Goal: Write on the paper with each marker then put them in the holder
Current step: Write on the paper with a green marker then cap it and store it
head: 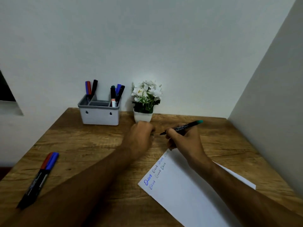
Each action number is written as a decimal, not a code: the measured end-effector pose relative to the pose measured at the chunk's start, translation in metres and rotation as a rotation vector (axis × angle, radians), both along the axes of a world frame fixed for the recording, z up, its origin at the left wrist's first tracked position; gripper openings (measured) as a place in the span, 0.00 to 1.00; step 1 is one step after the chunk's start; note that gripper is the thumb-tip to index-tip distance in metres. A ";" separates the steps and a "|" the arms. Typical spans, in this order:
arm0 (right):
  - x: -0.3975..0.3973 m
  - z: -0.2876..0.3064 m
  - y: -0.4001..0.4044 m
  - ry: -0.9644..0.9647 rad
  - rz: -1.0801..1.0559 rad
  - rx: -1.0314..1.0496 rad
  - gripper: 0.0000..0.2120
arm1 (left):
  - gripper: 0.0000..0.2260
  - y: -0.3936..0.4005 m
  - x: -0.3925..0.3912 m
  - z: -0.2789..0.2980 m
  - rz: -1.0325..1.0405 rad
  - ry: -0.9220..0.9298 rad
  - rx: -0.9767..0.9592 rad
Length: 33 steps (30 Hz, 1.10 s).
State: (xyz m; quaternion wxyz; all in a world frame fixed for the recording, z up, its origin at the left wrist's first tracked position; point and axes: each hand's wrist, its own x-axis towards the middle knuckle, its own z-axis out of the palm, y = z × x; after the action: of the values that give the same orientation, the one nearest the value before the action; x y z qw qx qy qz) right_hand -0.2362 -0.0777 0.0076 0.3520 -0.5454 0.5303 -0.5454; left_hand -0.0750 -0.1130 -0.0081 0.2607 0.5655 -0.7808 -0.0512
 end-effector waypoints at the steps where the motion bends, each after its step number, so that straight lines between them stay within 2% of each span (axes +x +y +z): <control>1: 0.000 -0.001 -0.001 -0.001 0.008 -0.009 0.05 | 0.06 -0.003 -0.003 -0.001 0.009 -0.019 0.017; 4: -0.003 -0.002 -0.001 0.004 0.050 -0.035 0.06 | 0.07 -0.006 -0.006 -0.005 0.027 -0.024 0.015; 6: -0.005 -0.005 0.000 0.010 0.083 -0.062 0.06 | 0.09 -0.006 -0.005 -0.007 0.076 0.121 0.006; 8: -0.006 -0.007 0.001 0.011 0.110 -0.123 0.07 | 0.08 -0.006 -0.002 -0.004 0.151 0.384 0.089; 12: -0.004 -0.007 0.011 0.029 0.150 -0.237 0.07 | 0.05 -0.002 0.004 0.013 0.278 1.283 0.577; 13: -0.002 -0.006 0.013 0.029 0.158 -0.253 0.07 | 0.06 0.000 0.005 0.016 0.307 1.421 0.646; 15: 0.000 -0.005 0.017 0.040 0.174 -0.279 0.07 | 0.07 0.004 0.007 0.018 0.328 1.568 0.719; 23: 0.005 -0.011 0.014 0.094 0.190 -0.292 0.07 | 0.06 0.015 0.003 0.015 0.310 1.624 0.751; 26: 0.006 -0.016 0.007 0.103 0.148 -0.282 0.03 | 0.06 0.018 -0.001 0.018 0.288 1.648 0.731; 30: 0.005 -0.018 -0.002 0.168 0.129 -0.303 0.07 | 0.03 0.022 -0.003 0.023 0.254 1.661 0.758; 33: 0.007 -0.016 -0.005 0.106 0.141 -0.308 0.06 | 0.03 0.024 -0.004 0.025 0.283 1.698 0.745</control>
State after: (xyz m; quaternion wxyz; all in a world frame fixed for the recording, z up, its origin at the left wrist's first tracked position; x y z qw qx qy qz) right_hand -0.2296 -0.0830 -0.0085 0.2735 -0.6567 0.4187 -0.5645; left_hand -0.0793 -0.0890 0.0174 0.5493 0.4757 -0.1863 -0.6613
